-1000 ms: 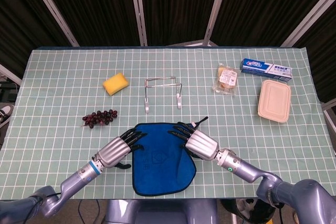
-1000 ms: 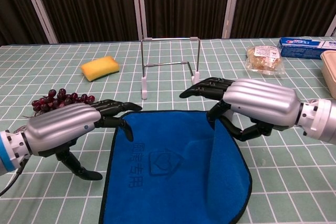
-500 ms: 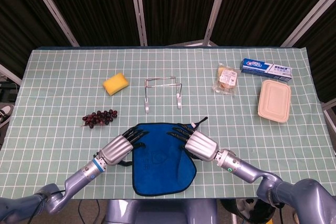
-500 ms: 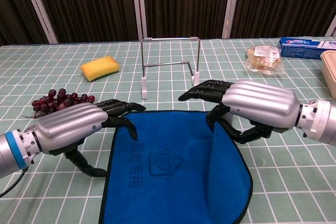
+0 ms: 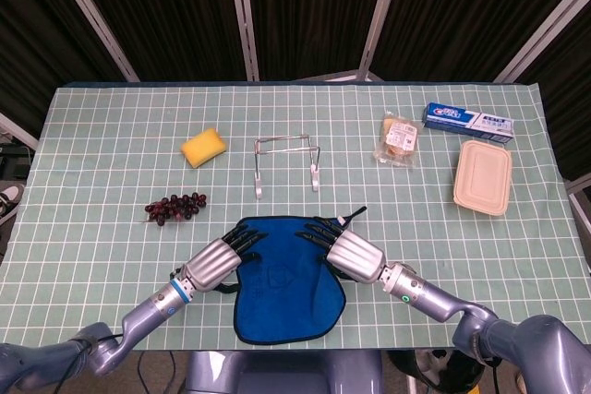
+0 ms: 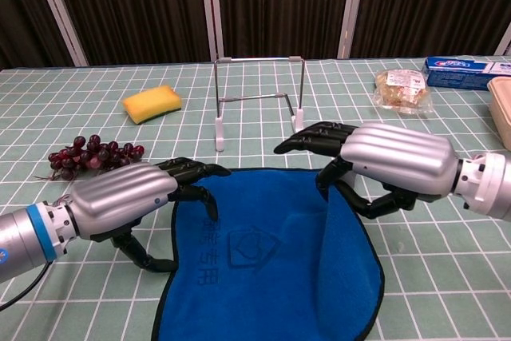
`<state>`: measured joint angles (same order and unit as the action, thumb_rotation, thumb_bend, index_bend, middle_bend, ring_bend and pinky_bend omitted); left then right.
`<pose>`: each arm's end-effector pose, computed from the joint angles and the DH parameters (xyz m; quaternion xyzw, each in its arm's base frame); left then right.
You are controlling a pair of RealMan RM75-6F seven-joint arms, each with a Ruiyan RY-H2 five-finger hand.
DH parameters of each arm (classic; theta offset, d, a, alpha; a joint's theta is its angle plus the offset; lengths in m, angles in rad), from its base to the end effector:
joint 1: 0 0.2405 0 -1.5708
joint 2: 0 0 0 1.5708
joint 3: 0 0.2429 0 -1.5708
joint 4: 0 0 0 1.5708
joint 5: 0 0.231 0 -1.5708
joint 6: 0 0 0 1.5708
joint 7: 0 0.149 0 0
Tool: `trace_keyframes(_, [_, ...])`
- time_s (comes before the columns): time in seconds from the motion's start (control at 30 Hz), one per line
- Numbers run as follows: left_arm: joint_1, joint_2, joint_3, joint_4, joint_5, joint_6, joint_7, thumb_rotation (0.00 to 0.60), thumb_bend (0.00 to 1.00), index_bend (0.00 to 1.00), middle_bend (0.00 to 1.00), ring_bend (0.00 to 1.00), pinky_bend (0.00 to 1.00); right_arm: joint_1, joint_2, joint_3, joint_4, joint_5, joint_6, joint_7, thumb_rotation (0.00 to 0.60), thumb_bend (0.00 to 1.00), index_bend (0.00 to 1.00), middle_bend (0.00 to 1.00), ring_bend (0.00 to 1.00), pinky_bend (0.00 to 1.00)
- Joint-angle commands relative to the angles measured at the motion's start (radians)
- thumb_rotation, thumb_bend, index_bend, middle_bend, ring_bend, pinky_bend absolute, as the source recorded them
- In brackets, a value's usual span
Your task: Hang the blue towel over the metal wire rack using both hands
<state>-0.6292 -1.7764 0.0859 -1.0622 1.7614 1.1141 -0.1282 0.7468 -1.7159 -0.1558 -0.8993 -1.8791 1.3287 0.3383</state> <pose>-0.1793 0.2635 -0.1099 -0.8282 -0.2934 -0.4079 0.2482 -0.1773 -0.2997 -0.0656 0.8399 -0.2027 0.4620 0.2002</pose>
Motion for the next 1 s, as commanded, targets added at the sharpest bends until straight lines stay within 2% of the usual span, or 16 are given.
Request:
trace_keyframes(0.03, [-0.003,-0.002,0.003,0.001,-0.003,-0.003,-0.003,0.6,0.27,0.33,0.0,0.0,0.0,-0.001,0.0,-0.001,0.0,0.0,0.002,-0.001,0.6,0.73,0.67,0.04,0.0,0.0])
trace_keyframes(0.27, [-0.011,-0.008,0.006,-0.003,-0.011,-0.006,-0.011,0.6,0.43,0.34,0.0,0.0,0.0,-0.008,0.007,-0.005,0.003,-0.001,0.007,0.002,0.6,0.73,0.67,0.04,0.0,0.0])
trace_keyframes(0.37, [-0.014,-0.011,0.008,-0.004,-0.014,-0.007,-0.009,0.6,0.44,0.35,0.0,0.0,0.0,-0.01,0.011,-0.005,0.0,-0.001,0.012,0.001,0.6,0.73,0.67,0.04,0.0,0.0])
trace_keyframes(0.5, [-0.015,-0.016,0.009,-0.007,-0.022,-0.01,-0.002,0.6,0.46,0.42,0.0,0.0,0.0,-0.013,0.018,-0.004,-0.005,0.001,0.015,0.0,0.6,0.73,0.67,0.04,0.0,0.0])
trace_keyframes(0.7, [-0.017,-0.024,0.007,-0.013,-0.038,-0.023,0.009,0.6,0.5,0.46,0.0,0.0,0.0,-0.019,0.03,-0.006,-0.013,0.001,0.02,-0.002,0.6,0.73,0.67,0.04,0.0,0.0])
trace_keyframes(0.87, [-0.019,-0.027,0.007,-0.019,-0.046,-0.027,0.013,0.6,0.57,0.52,0.0,0.0,0.0,-0.024,0.038,-0.008,-0.015,0.001,0.024,-0.002,0.6,0.73,0.67,0.03,0.0,0.0])
trace_keyframes(1.0, [-0.02,-0.029,0.003,-0.024,-0.053,-0.025,0.014,0.6,0.59,0.58,0.0,0.0,0.0,-0.028,0.047,-0.008,-0.02,-0.001,0.03,-0.003,0.6,0.73,0.67,0.04,0.0,0.0])
